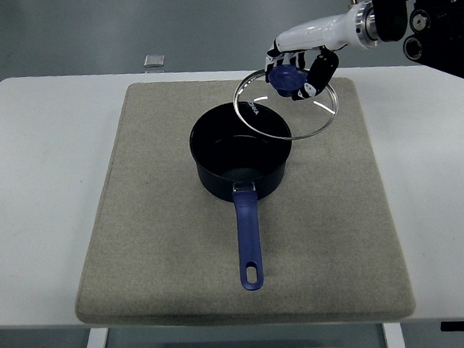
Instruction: Lift the pot lid and place it to the right of the pot.
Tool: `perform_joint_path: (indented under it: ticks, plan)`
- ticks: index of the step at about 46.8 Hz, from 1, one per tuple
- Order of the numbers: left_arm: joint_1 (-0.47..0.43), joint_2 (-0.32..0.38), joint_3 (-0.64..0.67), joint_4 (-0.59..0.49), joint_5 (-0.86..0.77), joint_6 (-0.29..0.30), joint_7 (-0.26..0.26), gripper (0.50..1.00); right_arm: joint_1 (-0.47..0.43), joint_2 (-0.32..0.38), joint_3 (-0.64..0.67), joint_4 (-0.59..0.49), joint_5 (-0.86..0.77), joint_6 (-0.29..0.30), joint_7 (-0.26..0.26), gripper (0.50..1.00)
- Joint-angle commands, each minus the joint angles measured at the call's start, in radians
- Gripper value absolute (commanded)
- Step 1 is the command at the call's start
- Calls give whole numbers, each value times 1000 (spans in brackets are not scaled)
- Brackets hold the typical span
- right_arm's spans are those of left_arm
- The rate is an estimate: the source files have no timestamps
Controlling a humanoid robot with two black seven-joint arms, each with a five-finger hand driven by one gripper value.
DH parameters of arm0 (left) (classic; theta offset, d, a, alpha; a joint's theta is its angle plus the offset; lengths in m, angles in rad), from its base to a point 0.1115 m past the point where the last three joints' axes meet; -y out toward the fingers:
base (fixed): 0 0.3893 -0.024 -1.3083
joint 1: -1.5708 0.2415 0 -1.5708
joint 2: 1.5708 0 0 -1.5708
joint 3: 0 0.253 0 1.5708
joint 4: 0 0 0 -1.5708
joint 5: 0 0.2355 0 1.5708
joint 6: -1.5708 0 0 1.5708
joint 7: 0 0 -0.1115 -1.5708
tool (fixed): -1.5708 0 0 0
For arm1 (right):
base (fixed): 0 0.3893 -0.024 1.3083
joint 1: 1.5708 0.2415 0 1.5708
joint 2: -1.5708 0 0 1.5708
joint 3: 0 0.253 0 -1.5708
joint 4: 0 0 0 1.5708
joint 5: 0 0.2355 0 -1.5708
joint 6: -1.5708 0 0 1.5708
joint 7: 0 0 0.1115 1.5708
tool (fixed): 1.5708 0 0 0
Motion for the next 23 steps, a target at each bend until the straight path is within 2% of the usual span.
perform_joint_path:
  ticks: [1,12,19,23]
  plan:
    - [0,0,-1,0,0,0,0,1000,-7,0,0,-12,-2,-1,0,552]
    - [0,0,-1,0,0,0,0,1000,-35,0,0,-45,-8,-1,2,539]
    - [0,0,-1,0,0,0,0,1000,-39,0,-3,-74,-12,-3,2,500]
    - [0,0,1,0,0,0,0,1000,-47,0,-1,-94,-12,-6,2,500]
